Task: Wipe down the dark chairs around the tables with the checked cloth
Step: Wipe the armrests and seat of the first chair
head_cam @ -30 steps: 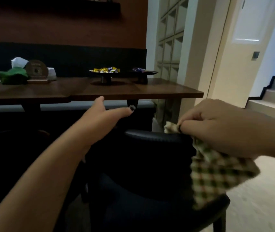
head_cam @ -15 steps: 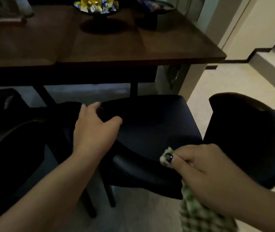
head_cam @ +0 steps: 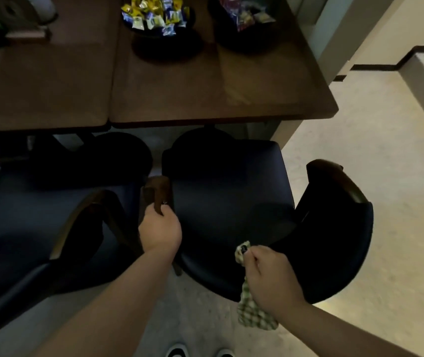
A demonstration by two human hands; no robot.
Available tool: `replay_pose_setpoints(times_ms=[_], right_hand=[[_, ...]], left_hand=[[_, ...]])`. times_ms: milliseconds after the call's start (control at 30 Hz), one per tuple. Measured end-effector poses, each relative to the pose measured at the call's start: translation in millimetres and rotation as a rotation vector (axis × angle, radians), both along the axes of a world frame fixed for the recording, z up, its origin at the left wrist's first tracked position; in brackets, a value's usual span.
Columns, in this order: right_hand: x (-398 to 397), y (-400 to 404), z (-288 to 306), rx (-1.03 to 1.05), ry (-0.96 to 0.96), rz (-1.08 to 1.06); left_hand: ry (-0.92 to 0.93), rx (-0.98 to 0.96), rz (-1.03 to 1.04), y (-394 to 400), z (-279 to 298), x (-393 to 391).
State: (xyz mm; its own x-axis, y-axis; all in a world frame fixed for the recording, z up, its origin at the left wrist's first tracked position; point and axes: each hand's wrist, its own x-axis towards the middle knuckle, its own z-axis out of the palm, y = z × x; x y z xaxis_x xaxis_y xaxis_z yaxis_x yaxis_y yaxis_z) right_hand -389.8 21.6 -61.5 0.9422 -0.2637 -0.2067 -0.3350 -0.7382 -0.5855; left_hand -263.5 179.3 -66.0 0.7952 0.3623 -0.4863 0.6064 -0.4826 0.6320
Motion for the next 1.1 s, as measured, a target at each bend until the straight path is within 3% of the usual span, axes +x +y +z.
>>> replay_pose_setpoints(times_ms=[200, 533, 667, 767, 900, 1100], right_hand=[[10, 0, -5, 0.063, 0.027, -0.261], [11, -1, -6, 0.072, -0.01, -0.327], [21, -4, -6, 0.126, 0.068, -0.327], [47, -9, -27, 0.317, 0.326, -0.322], [92, -10, -61, 0.696, 0.604, -0.484], [146, 26, -84, 1.144, 0.558, -0.583]], left_hand=[[0.016, 0.081, -0.048, 1, -5, 3], [-0.014, 0.088, -0.072, 2, -12, 4], [0.006, 0.099, -0.072, 0, -8, 4], [0.022, 0.11, -0.049, 0, -7, 5], [0.016, 0.119, -0.042, -1, -9, 6], [-0.002, 0.152, -0.044, 0, -14, 7]])
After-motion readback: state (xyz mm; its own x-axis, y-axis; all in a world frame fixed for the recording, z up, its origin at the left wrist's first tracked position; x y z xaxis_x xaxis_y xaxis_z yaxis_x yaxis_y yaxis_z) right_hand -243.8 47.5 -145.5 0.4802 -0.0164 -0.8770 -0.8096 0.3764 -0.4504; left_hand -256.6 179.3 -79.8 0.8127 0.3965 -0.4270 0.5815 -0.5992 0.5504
